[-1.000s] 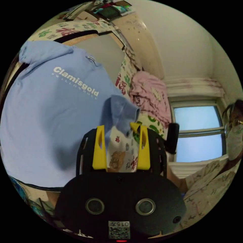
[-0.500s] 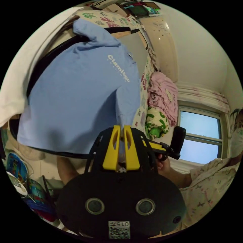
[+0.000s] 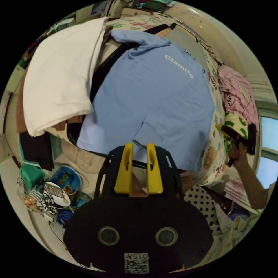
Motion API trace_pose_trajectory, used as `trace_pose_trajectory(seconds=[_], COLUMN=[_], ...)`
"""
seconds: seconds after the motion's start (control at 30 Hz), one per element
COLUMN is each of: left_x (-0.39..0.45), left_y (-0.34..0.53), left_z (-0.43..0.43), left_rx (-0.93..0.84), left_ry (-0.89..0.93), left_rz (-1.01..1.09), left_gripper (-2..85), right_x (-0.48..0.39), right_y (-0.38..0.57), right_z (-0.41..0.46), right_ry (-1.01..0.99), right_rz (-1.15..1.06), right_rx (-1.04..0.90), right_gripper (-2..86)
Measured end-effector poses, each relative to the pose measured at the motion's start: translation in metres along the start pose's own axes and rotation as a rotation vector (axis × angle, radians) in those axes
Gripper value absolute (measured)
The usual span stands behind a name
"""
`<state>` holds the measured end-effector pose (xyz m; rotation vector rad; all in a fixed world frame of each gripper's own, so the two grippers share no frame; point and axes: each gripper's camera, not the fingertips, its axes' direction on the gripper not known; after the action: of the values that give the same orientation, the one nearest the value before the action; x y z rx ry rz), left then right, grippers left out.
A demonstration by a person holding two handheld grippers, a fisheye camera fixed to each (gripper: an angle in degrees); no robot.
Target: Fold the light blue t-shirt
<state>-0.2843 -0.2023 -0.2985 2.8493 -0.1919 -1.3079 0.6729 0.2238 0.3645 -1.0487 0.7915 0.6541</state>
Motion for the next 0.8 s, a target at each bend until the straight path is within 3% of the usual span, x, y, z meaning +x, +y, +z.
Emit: trace_pose_trajectory(seconds=[0.13,0.4,0.5,0.63,0.8], left_x=[0.059,0.156,0.172,0.198,0.23], left_y=[-0.006,-0.044,-0.047,-0.049,-0.079], left_z=[0.013,0.093,0.116,0.133,0.157], left_rx=[0.02,-0.042,-0.053,-0.015,-0.084], left_ry=[-0.021,-0.115,-0.164,-0.226,-0.302], left_rz=[0.099,0.056,0.024,0.012,-0.002], left_gripper=[7.5,7.1,6.4,5.8,5.4], right_x=[0.037,0.079,0.09,0.06,0.074], right_y=[-0.067,-0.17,-0.177,-0.185,-0.204], right_z=[-0.015,0.034,0.052,0.082,0.076], right_ry=[0.203,0.402,0.404,0.657,0.634], right_rz=[-0.034,-0.067,-0.179,-0.397,-0.376], right_rx=[0.083,-0.046,-0.056,-0.1,-0.073], right_gripper=[1.5,-0.3,-0.5,-0.5,-0.7])
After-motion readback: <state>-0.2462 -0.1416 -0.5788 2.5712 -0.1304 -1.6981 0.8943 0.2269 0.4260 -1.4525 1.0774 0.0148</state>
